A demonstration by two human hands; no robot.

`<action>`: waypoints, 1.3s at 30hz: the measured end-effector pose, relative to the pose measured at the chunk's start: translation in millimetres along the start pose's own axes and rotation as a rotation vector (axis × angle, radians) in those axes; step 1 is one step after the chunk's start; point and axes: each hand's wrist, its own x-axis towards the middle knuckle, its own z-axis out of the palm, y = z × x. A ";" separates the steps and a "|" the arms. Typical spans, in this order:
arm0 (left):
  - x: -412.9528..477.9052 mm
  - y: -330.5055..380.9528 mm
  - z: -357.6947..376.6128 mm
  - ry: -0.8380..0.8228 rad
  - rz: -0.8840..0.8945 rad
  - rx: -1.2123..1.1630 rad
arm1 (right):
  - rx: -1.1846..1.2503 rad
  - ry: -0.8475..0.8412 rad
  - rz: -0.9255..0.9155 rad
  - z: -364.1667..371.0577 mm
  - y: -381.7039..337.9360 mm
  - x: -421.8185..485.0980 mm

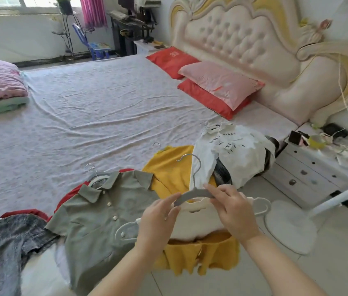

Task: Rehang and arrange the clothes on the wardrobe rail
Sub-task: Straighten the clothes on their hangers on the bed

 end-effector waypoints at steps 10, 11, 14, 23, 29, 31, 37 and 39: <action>123.3 -7.8 72.6 -0.139 -0.059 -0.007 | 0.059 -0.112 0.029 37.8 120.7 84.0; 136.9 -9.1 76.2 -0.139 -0.070 -0.002 | 0.073 -0.132 0.045 44.9 130.2 92.2; 178.1 -15.1 82.6 -0.132 -0.083 0.025 | 0.112 -0.187 0.087 68.9 155.8 121.2; 283.0 -53.8 88.8 -0.011 -0.214 0.091 | 0.203 -0.344 0.036 157.6 201.9 223.2; 356.3 -94.7 96.1 0.021 -0.407 0.187 | 0.274 -0.473 -0.016 241.0 231.4 275.5; 378.5 -113.3 97.4 -0.006 -0.490 0.237 | 0.262 -0.544 -0.007 271.3 236.6 290.0; 393.5 -153.0 96.0 -0.016 -0.670 0.308 | -0.211 -1.019 0.105 349.1 241.9 316.3; 379.8 -160.9 95.9 -0.020 -0.746 0.278 | -0.160 -1.107 0.114 357.6 236.7 310.8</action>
